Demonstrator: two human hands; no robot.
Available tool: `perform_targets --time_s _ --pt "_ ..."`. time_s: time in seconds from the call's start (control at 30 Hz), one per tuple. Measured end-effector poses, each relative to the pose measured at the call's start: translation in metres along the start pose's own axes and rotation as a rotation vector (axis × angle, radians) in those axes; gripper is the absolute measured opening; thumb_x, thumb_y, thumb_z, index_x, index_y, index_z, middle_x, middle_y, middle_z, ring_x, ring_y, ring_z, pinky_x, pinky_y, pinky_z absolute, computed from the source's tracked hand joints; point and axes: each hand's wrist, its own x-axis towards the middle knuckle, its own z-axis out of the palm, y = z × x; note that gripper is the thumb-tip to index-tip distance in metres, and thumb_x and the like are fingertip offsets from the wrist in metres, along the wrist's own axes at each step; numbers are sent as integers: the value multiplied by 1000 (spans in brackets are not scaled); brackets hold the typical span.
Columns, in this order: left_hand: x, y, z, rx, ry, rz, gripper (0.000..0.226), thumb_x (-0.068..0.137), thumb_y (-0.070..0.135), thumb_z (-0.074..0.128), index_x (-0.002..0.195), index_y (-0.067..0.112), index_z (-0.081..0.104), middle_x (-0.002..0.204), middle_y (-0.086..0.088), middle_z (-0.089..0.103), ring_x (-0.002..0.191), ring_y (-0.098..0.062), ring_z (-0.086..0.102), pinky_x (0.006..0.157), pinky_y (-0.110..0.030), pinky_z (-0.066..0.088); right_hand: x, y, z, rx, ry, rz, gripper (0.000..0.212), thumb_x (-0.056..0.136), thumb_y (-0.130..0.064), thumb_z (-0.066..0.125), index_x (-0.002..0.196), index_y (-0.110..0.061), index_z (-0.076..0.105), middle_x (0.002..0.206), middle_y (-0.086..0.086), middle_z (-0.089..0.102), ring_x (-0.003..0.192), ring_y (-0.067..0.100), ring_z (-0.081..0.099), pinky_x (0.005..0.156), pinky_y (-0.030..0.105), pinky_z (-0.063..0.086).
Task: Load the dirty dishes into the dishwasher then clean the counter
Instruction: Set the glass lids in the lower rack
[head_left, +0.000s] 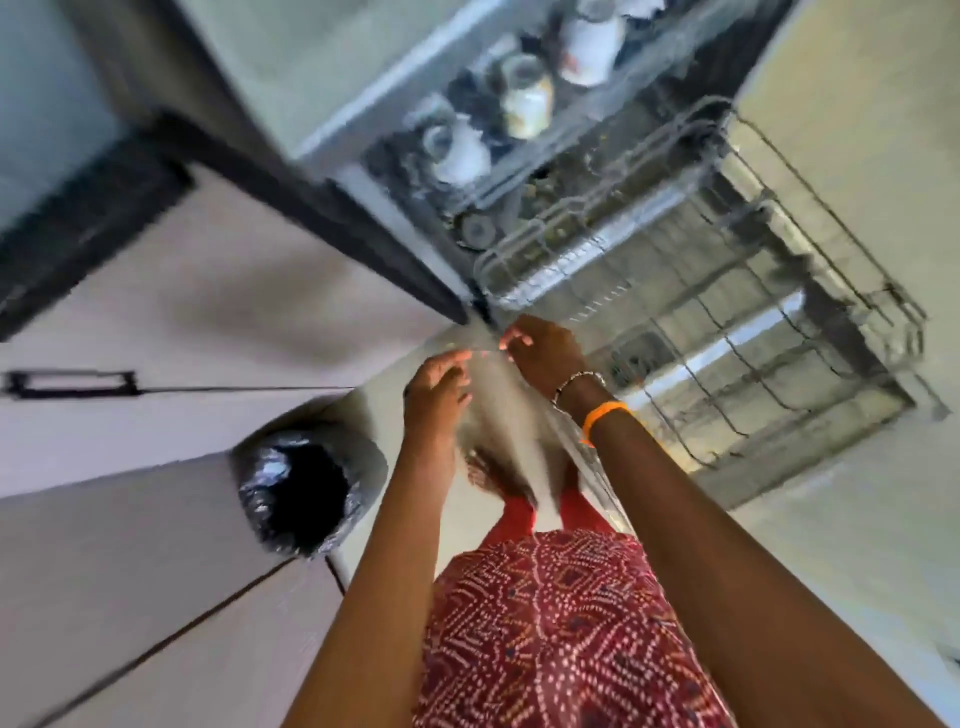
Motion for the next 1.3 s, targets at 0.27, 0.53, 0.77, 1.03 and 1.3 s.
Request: perform_targets --time_s 0.27,0.53,0.77,1.03,1.3 --pt "-47 24 -156 -383 328 49 22 93 4 46 89 20 61 97 -4 62 85 -15 55 72 -21 43 -41 -141 105 -38 -290 -279 20 83 3 47 86 -3 66 84 12 64 78 23 55 83 36 46" --pt "-129 17 -295 -512 570 168 22 91 1 46 88 14 63 84 -6 65 77 -14 59 73 -22 49 -130 -257 229 -10 -528 -431 29 84 3 47 68 -18 58 69 4 59 69 21 56 81 41 48" --pt "-181 31 -412 -635 683 298 26 95 2 42 82 17 60 80 0 58 73 -11 52 68 -19 41 -193 -351 310 -47 -647 -648 26 84 5 46 71 -13 60 72 9 61 72 27 58 83 50 50" --pt "-210 36 -496 -740 781 358 17 97 13 43 99 15 59 91 -3 61 86 -15 56 87 -31 44 -232 -420 376 -73 -766 -782 27 87 1 44 73 -13 63 67 5 60 67 24 58 69 36 46" --pt "-204 26 -581 -1074 945 274 10 95 9 47 102 12 54 80 -3 57 71 -13 54 73 -24 47 -241 -450 453 -109 -949 -709 22 91 4 41 95 8 63 67 4 56 61 10 53 51 7 44"
